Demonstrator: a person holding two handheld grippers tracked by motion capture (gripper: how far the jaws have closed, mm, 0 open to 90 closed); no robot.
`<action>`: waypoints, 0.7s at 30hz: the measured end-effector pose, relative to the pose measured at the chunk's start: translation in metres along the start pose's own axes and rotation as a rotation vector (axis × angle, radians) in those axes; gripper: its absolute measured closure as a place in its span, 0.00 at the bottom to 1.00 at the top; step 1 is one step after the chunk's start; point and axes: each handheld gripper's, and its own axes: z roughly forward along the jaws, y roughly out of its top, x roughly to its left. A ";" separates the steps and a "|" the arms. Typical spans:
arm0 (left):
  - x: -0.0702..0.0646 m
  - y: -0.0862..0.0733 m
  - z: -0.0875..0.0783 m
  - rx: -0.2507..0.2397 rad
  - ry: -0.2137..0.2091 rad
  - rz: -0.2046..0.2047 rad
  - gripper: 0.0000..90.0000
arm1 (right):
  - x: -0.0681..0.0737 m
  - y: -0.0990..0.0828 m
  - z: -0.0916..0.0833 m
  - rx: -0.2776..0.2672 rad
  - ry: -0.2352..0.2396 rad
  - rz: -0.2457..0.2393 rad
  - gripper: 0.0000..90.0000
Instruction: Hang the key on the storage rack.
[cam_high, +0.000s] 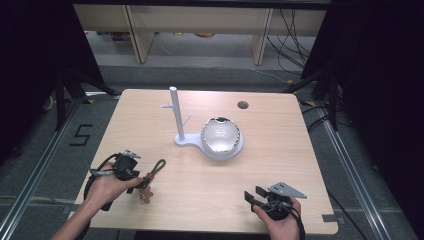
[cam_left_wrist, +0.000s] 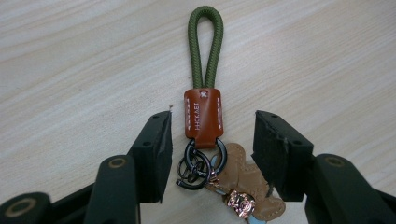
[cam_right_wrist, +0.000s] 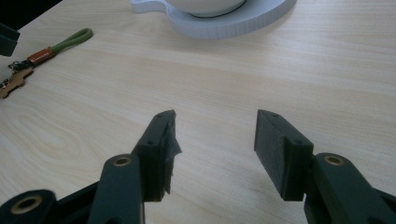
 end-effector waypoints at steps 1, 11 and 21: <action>0.000 0.002 -0.001 0.029 0.010 0.002 0.52 | -0.001 -0.001 0.002 -0.010 0.019 -0.001 0.55; 0.002 0.013 0.005 0.097 0.021 0.032 0.55 | 0.000 0.000 0.002 -0.014 0.032 0.007 0.54; 0.001 0.021 0.015 0.145 0.015 0.055 0.59 | 0.001 0.000 0.000 0.001 0.010 0.002 0.54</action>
